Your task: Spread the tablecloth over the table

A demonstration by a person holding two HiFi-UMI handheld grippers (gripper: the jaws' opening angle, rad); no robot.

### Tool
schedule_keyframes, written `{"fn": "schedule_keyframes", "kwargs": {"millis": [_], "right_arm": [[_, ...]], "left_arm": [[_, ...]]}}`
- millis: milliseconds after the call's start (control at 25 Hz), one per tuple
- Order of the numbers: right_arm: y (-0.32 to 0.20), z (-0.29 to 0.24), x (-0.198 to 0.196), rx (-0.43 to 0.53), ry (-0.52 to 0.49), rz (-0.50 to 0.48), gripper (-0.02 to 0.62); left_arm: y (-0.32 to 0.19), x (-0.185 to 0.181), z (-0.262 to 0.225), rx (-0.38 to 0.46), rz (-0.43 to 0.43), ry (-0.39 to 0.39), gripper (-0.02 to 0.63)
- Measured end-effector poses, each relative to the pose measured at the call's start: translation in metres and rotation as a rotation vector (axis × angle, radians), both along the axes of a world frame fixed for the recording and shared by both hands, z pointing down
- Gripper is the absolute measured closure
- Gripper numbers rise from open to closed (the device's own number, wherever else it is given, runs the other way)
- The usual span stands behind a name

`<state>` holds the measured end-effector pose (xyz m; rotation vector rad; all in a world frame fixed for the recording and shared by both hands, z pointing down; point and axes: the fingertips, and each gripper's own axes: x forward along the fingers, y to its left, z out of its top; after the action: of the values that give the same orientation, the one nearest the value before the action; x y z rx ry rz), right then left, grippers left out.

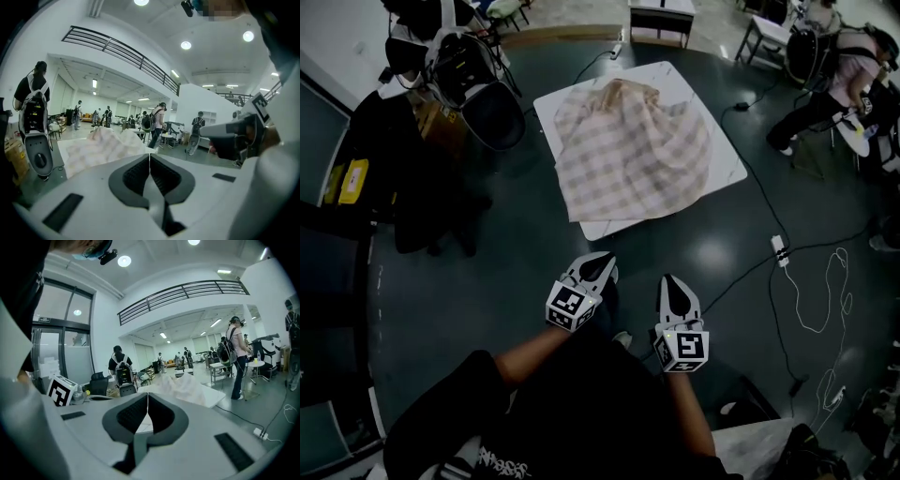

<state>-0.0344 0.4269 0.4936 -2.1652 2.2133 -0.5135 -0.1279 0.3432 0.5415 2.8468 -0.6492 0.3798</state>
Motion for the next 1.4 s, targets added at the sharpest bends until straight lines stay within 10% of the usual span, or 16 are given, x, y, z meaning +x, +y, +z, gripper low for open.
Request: {"fn": "schedule_keyframes", "kwargs": {"millis": [720, 1160, 1400], "right_arm": [[-0.183, 0.078, 0.067, -0.229, -0.027, 0.004, 0.578], [-0.213, 0.104, 0.106, -0.275, -0.067, -0.121, 0.578], [-0.212, 0.122, 0.135, -0.29, -0.092, -0.266, 0.578]], "left_arm": [[-0.132, 0.036, 0.187, -0.07, 0.331, -0.338, 0.584], [-0.15, 0.044, 0.261, -0.12, 0.281, -0.6, 0.436], [-0.167, 0.047, 0.267, -0.248, 0.047, -0.564, 0.468]]}}
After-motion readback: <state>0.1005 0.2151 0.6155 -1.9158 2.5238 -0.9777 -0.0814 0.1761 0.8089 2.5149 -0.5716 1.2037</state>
